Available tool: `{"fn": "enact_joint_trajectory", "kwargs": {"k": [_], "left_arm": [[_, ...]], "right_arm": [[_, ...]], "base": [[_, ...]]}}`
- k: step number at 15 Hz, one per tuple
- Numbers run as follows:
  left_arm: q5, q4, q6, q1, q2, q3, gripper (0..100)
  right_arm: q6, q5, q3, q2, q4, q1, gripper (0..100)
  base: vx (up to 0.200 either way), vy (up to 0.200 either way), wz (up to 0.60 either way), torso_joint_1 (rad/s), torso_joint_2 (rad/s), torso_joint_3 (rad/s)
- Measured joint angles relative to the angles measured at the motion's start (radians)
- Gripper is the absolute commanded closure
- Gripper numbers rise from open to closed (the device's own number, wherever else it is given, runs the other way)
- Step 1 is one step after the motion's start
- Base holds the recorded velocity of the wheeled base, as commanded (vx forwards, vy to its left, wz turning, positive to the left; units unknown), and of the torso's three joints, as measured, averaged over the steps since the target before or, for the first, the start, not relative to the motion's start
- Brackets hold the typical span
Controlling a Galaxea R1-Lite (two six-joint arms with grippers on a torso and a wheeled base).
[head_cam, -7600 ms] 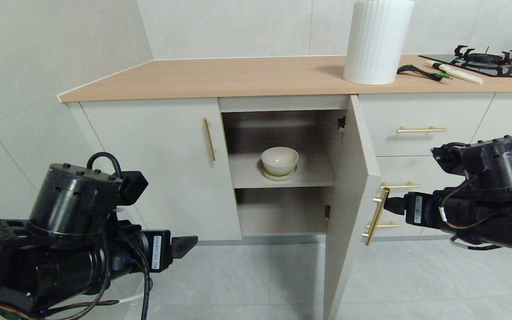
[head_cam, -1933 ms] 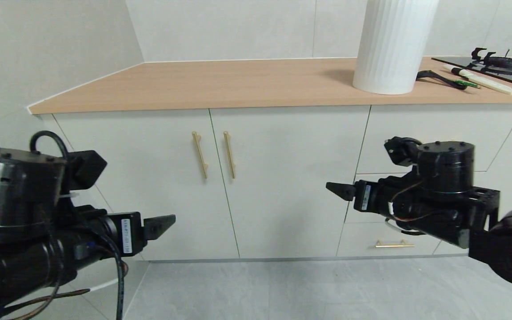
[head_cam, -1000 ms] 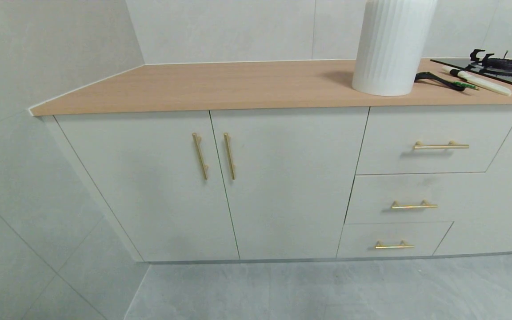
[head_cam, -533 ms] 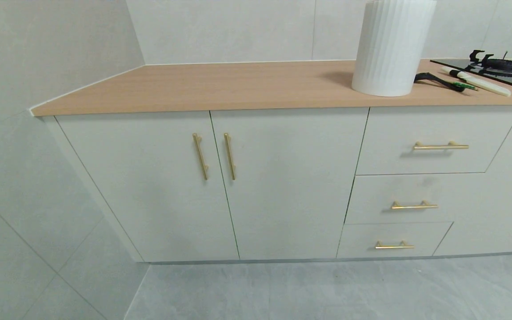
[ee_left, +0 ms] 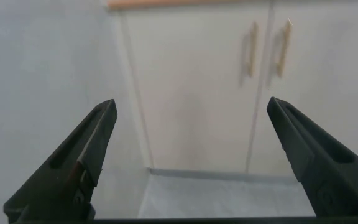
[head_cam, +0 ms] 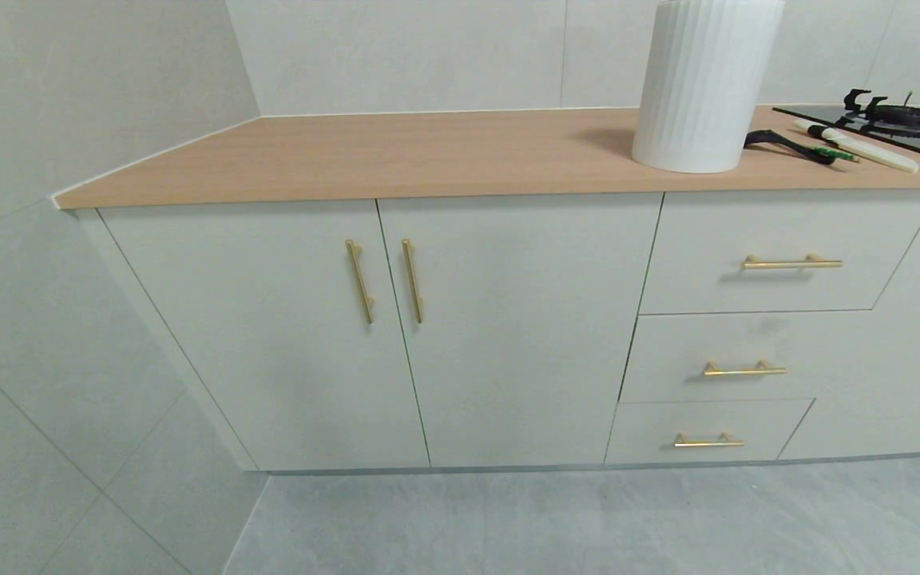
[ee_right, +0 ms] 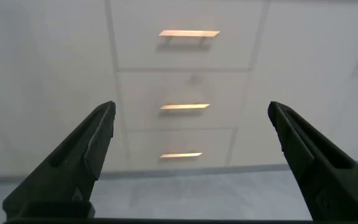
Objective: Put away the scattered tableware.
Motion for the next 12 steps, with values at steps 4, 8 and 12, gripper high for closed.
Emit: {"fn": "enact_joint_trajectory", "kwargs": {"k": [4, 8, 12], "left_arm": [[-0.074, -0.117, -0.004, 0.001, -0.001, 0.181, 0], [-0.116, -0.075, -0.019, 0.001, -0.002, 0.209, 0], [-0.121, -0.064, -0.018, 0.0, -0.002, 0.211, 0]], "right_arm": [[0.025, 0.078, 0.037, -0.001, 0.083, 0.0, 0], [0.019, 0.133, 0.038, -0.001, 0.119, 0.0, 0], [0.02, 0.133, 0.039, -0.001, 0.121, 0.0, 0]], "base": [[0.0, 0.0, 0.0, 0.0, 0.0, 0.0], [0.0, 0.0, 0.0, 0.0, 0.0, 0.0], [0.0, 0.0, 0.0, 0.0, 0.0, 0.0]]}}
